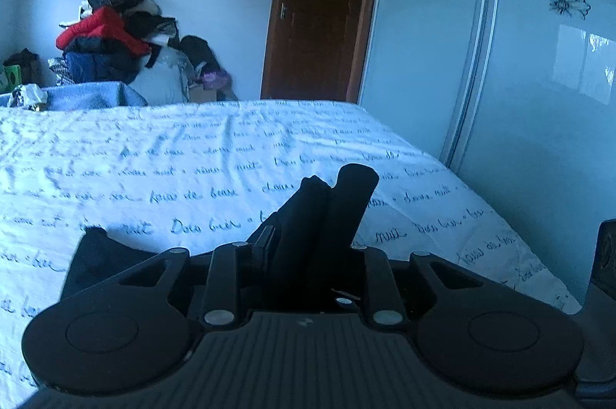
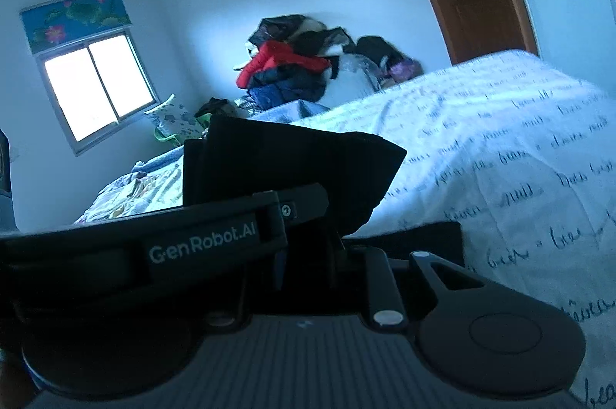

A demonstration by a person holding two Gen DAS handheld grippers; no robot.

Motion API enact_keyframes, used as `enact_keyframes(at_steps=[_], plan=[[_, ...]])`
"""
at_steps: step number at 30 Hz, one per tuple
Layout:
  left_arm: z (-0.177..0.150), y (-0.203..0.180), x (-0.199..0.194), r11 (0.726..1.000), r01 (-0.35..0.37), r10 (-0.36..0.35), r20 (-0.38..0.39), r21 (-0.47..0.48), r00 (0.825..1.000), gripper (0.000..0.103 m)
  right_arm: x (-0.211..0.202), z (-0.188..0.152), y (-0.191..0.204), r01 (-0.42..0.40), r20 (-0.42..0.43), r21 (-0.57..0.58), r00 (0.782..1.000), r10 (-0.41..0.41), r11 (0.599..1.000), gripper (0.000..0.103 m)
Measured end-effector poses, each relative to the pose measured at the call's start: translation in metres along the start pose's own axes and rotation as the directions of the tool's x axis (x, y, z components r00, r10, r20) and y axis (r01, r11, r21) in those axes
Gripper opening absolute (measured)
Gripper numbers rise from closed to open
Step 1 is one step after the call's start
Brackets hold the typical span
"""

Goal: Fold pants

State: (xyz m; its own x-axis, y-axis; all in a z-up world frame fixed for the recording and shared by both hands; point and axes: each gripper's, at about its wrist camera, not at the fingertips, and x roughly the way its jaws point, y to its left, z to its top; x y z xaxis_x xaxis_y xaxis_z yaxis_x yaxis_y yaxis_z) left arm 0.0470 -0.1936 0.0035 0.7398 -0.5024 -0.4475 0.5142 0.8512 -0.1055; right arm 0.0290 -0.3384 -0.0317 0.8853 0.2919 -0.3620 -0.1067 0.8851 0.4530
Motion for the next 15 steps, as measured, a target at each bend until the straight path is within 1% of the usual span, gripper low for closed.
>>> enact_keyframes(at_steps=[4, 11, 15], plan=[[-0.005, -0.004, 0.010, 1.000, 0.003, -0.003, -0.020, 0.002, 1.000, 0.029, 0.002, -0.007, -0.011, 0.003, -0.015, 0.018, 1.000, -0.003, 1.000, 0.021], [-0.010, -0.010, 0.020, 1.000, 0.002, -0.001, -0.029, 0.007, 1.000, 0.029, 0.002, -0.010, -0.023, 0.004, -0.021, 0.031, 1.000, -0.003, 1.000, 0.021], [-0.012, -0.013, 0.025, 1.000, 0.008, -0.007, -0.047, 0.005, 0.999, 0.029, 0.002, -0.011, -0.030, 0.006, -0.033, 0.047, 0.999, -0.005, 0.999, 0.021]])
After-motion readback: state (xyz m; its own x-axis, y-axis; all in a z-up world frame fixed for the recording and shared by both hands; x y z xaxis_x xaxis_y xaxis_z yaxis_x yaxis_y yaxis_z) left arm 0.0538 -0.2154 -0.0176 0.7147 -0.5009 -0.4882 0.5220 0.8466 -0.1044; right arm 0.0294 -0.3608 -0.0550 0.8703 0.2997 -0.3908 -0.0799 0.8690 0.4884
